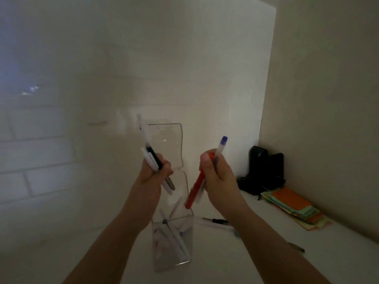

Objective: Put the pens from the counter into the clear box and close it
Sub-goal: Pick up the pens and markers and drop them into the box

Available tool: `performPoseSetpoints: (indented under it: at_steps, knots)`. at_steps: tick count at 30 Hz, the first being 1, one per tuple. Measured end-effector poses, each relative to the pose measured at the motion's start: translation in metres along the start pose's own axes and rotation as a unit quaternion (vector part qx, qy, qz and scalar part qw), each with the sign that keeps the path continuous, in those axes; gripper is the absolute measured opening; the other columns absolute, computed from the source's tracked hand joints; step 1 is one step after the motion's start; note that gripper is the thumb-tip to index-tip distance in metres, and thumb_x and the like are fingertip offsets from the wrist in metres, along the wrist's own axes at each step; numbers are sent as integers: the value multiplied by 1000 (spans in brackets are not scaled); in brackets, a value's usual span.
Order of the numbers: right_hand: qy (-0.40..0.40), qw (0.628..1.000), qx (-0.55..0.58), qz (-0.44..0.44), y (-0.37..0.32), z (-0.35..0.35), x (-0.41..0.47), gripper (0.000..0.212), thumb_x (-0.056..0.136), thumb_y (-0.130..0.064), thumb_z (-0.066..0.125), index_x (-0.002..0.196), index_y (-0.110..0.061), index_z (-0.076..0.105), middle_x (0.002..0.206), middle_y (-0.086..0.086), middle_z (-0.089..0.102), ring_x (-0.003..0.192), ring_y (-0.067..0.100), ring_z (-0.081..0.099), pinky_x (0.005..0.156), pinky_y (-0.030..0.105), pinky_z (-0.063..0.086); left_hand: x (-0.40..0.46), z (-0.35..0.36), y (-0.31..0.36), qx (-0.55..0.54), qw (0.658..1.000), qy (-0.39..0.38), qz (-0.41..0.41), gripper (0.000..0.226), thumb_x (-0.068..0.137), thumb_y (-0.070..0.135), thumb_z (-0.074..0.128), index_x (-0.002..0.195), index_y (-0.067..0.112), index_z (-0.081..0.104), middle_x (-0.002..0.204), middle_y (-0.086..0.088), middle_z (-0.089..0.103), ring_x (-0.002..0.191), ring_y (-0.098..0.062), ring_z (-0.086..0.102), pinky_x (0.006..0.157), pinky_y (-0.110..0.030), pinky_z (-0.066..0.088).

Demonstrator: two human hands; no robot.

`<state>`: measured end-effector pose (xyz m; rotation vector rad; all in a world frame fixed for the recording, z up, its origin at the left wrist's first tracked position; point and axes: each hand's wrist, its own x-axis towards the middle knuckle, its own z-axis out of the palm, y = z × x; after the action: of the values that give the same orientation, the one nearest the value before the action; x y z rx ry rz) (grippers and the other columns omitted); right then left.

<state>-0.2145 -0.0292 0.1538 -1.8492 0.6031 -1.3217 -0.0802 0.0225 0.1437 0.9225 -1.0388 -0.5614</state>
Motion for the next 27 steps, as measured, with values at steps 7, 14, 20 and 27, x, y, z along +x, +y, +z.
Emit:
performPoseSetpoints:
  at_steps: [7,14,20,27]
  knots:
    - [-29,996,-83,16,38,39,7,21,93,-27,43,85,-9,49,69,0,46,60,6,46,62,19,44,-9,-11,-26,129,987,-44,-79,17,90,6,47,82,21,49,82,0,55,87,-20,54,77,-25,44]
    - [-38,987,-151,37,49,32,1,14,84,-28,60,89,-23,49,82,0,57,66,11,53,56,15,45,-15,-11,-30,137,985,-70,-75,26,89,9,50,109,26,44,107,-6,60,102,-18,59,90,-32,47]
    - [-45,985,-168,22,51,27,-6,17,84,-27,61,95,-28,47,79,0,59,62,10,54,58,19,47,-15,-10,-33,163,984,-51,-43,62,86,-7,48,121,42,33,99,-8,56,90,-20,59,63,-15,49]
    - [-46,985,-164,26,57,23,-12,14,87,-20,57,97,-26,48,76,-11,52,58,8,54,58,26,54,-12,-10,-37,186,982,-33,-1,35,88,10,52,112,33,42,85,-3,51,74,-13,55,54,0,45]
